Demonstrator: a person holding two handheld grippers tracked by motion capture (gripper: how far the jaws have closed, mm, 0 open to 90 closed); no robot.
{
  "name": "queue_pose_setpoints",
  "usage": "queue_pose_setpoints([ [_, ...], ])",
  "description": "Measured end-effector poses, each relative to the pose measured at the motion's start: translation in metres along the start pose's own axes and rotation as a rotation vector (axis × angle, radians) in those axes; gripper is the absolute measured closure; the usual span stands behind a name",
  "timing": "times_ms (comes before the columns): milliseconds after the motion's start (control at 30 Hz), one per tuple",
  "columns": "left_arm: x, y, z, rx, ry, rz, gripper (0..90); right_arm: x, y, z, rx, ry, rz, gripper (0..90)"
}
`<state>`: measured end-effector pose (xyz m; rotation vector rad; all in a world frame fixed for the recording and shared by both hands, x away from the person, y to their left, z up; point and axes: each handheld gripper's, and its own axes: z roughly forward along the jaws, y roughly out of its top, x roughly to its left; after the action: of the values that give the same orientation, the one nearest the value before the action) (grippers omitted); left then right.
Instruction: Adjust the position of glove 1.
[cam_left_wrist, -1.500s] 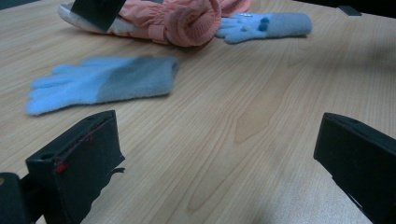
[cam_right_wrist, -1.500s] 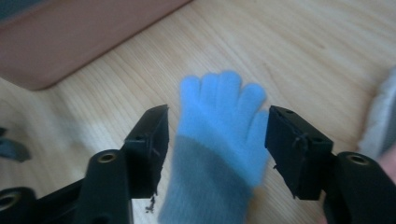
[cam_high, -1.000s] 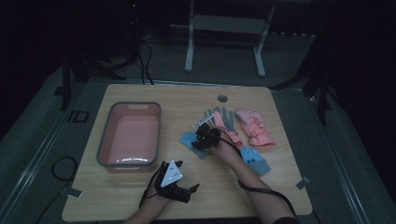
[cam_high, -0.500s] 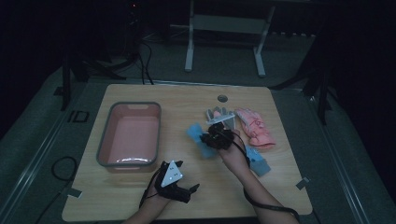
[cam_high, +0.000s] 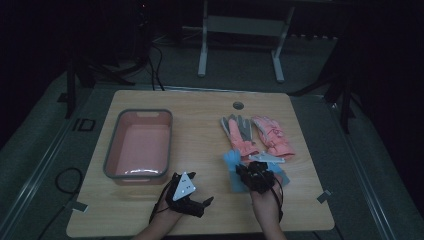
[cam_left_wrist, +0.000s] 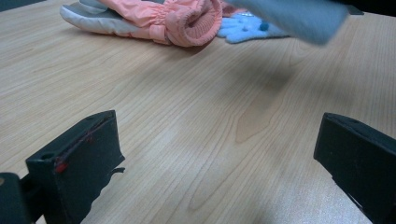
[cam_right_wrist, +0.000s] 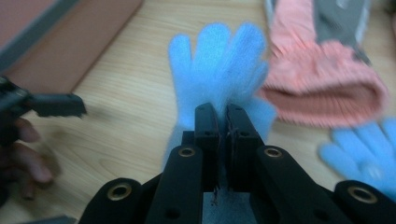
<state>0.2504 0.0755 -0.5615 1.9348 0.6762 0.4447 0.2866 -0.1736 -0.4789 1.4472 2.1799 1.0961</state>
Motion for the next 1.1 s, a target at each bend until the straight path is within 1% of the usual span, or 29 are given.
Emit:
queue_pose_setpoints([
  [33, 0.000, 0.000, 0.000, 0.000, 0.000, 0.000, 0.8, 0.000, 0.000, 0.000, 0.000, 0.000, 0.000, 85.1],
  [67, 0.000, 0.000, 0.000, -0.003, 0.000, -0.004, 0.8, 0.000, -0.011, 0.000, -0.007, -0.023, 0.030, 85.1],
  [133, 0.000, 0.000, 0.000, -0.003, 0.000, -0.002, 0.8, 0.000, -0.020, 0.004, 0.009, -0.044, 0.026, 85.0],
  [167, 0.000, 0.000, 0.000, -0.003, 0.000, -0.002, 0.8, 0.000, -0.020, 0.004, 0.009, -0.044, 0.026, 85.0],
  [200, 0.000, 0.000, 0.000, -0.003, 0.000, -0.001, 0.8, 0.000, -0.024, 0.007, 0.019, -0.051, 0.033, 85.0],
  [233, -0.001, 0.000, 0.000, -0.003, 0.000, 0.001, 0.8, -0.001, -0.032, 0.014, 0.041, -0.071, 0.037, 84.9],
  [267, -0.001, 0.000, 0.000, -0.003, 0.000, 0.001, 0.8, -0.001, -0.032, 0.014, 0.041, -0.071, 0.037, 84.9],
  [300, -0.001, 0.000, 0.000, -0.003, 0.000, 0.002, 0.8, -0.003, -0.038, 0.021, 0.062, -0.081, 0.051, 84.9],
  [333, -0.001, 0.000, 0.000, -0.003, 0.000, 0.002, 0.8, -0.003, -0.038, 0.021, 0.062, -0.081, 0.051, 84.9],
  [367, -0.001, 0.000, 0.000, -0.002, 0.000, 0.002, 0.8, -0.005, -0.041, 0.028, 0.075, -0.091, 0.051, 84.8],
  [433, -0.001, 0.000, 0.000, 0.002, 0.000, 0.004, 0.8, -0.006, -0.044, 0.033, 0.080, -0.097, 0.053, 84.2],
  [467, -0.001, 0.000, 0.000, 0.002, 0.000, 0.005, 0.8, -0.006, -0.045, 0.036, 0.083, -0.110, 0.045, 83.1],
  [500, -0.001, 0.000, 0.000, 0.002, 0.000, 0.006, 0.8, -0.006, -0.046, 0.039, 0.097, -0.116, 0.038, 81.8],
  [533, -0.001, 0.000, 0.000, 0.001, 0.000, 0.006, 0.8, -0.006, -0.047, 0.042, 0.104, -0.111, 0.040, 80.2],
  [600, -0.001, 0.000, 0.000, 0.000, -0.001, 0.004, 0.8, -0.006, -0.049, 0.045, 0.108, -0.111, 0.040, 79.1],
  [667, 0.000, 0.000, 0.000, 0.001, -0.003, 0.002, 0.8, -0.006, -0.049, 0.046, 0.098, -0.110, 0.034, 75.1],
  [700, 0.000, 0.000, 0.000, 0.001, -0.003, 0.002, 0.8, -0.006, -0.049, 0.046, 0.098, -0.110, 0.034, 75.1],
  [733, -0.001, 0.000, 0.000, 0.002, -0.003, 0.005, 0.8, -0.006, -0.049, 0.047, 0.092, -0.108, 0.033, 71.3],
  [833, -0.001, 0.000, 0.000, 0.001, -0.002, 0.005, 0.8, -0.004, -0.050, 0.046, 0.088, -0.105, 0.021, 68.7],
  [867, -0.001, 0.000, 0.000, 0.001, -0.002, 0.004, 0.8, -0.001, -0.048, 0.043, 0.084, -0.096, -0.011, 64.8],
  [900, -0.001, 0.000, 0.000, 0.001, -0.003, 0.003, 0.8, -0.001, -0.048, 0.043, 0.084, -0.096, -0.011, 64.8],
  [933, 0.000, 0.000, 0.000, 0.000, -0.003, 0.002, 0.8, 0.000, -0.047, 0.042, 0.085, -0.097, -0.025, 64.7],
  [967, 0.000, 0.000, 0.000, -0.001, -0.004, 0.003, 0.8, 0.000, -0.042, 0.036, 0.071, -0.081, -0.052, 60.7],
  [1033, -0.001, 0.000, 0.000, 0.003, -0.007, 0.006, 0.8, -0.003, -0.035, 0.030, 0.066, -0.077, -0.086, 60.7],
  [1067, -0.001, 0.000, 0.001, 0.004, -0.007, 0.006, 0.8, -0.005, -0.031, 0.028, 0.056, -0.064, -0.097, 60.7],
  [1100, -0.001, 0.000, 0.001, 0.004, -0.007, 0.006, 0.8, -0.005, -0.031, 0.028, 0.056, -0.064, -0.097, 60.7],
])
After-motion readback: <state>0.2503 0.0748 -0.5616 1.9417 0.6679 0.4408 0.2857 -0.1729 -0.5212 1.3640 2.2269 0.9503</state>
